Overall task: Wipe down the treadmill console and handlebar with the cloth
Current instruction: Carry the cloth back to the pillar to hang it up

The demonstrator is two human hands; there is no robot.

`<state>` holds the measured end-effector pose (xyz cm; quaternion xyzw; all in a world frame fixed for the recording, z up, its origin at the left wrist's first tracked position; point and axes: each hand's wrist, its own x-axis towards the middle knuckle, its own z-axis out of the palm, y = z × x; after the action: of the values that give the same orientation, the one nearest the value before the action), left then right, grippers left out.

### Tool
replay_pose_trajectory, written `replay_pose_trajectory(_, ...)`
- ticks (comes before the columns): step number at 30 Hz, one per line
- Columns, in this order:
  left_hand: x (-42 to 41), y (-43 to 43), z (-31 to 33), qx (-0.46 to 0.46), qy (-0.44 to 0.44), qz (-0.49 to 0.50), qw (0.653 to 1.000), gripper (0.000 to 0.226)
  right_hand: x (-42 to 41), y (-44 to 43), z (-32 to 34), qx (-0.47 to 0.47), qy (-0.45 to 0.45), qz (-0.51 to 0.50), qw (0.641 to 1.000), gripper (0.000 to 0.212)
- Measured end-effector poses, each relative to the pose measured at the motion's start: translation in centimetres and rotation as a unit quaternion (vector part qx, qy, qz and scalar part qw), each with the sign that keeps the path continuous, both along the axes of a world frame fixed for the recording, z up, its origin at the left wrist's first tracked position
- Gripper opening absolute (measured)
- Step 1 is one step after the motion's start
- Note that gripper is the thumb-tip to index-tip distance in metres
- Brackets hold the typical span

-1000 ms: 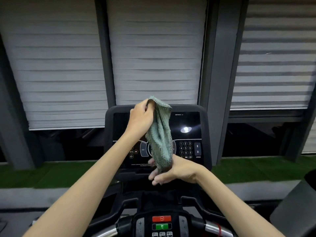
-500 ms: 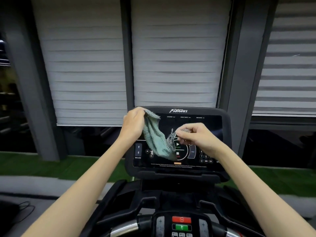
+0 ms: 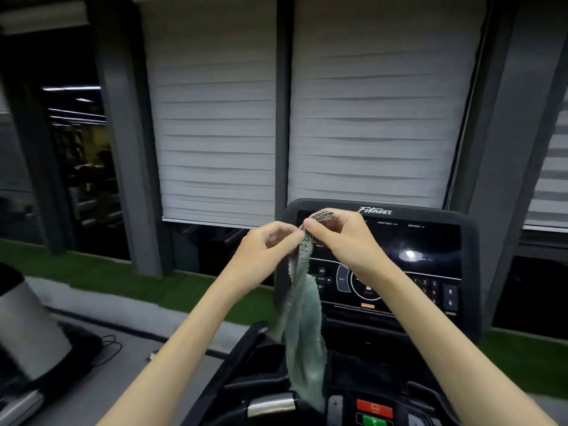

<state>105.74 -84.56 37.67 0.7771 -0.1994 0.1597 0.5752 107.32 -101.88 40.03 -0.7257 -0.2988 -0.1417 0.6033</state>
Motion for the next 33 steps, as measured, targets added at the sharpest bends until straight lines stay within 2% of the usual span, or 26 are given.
replay_pose_trajectory(3, -2.7, 1.4, -0.2, 0.021, -0.028, 0.044, 0.998, 0.012, -1.1, 1.5, 0.2, -0.018, -0.019, 0.031, 0.999, 0.018)
replay_pose_trajectory(8, -8.5, 3.0, -0.6, 0.020, -0.025, 0.133, 0.991, 0.014, -4.1, 4.0, 0.2, -0.040, -0.022, 0.130, 0.990, 0.020)
replay_pose_trajectory(13, -16.0, 4.1, -0.9, 0.004, -0.022, 0.233, 0.972, 0.013, -8.7, 7.0, 0.1, -0.032, -0.017, 0.259, 0.965, 0.020)
replay_pose_trajectory(20, -30.1, 6.7, 0.0, 0.015, 0.004, 0.368, 0.930, 0.007, -17.6, 13.3, 0.0, -0.011, 0.009, 0.444, 0.896, 0.013)
replay_pose_trajectory(23, -36.9, 7.8, -0.2, 0.036, 0.031, 0.416, 0.908, 0.012, -23.1, 16.3, -0.4, -0.006, 0.022, 0.511, 0.859, 0.015)
replay_pose_trajectory(26, -44.1, 9.2, -0.8, 0.025, 0.030, 0.461, 0.886, 0.019, -29.5, 19.8, -0.7, -0.008, 0.043, 0.562, 0.826, 0.017)
replay_pose_trajectory(29, -51.7, 10.7, -1.4, -0.011, 0.013, 0.528, 0.849, 0.018, -36.9, 22.7, -0.7, -0.013, 0.064, 0.615, 0.786, 0.016)
replay_pose_trajectory(33, -63.3, 11.8, -2.7, -0.021, -0.001, 0.589, 0.808, 0.031, -47.7, 26.1, -1.8, -0.028, 0.065, 0.673, 0.736, 0.013)
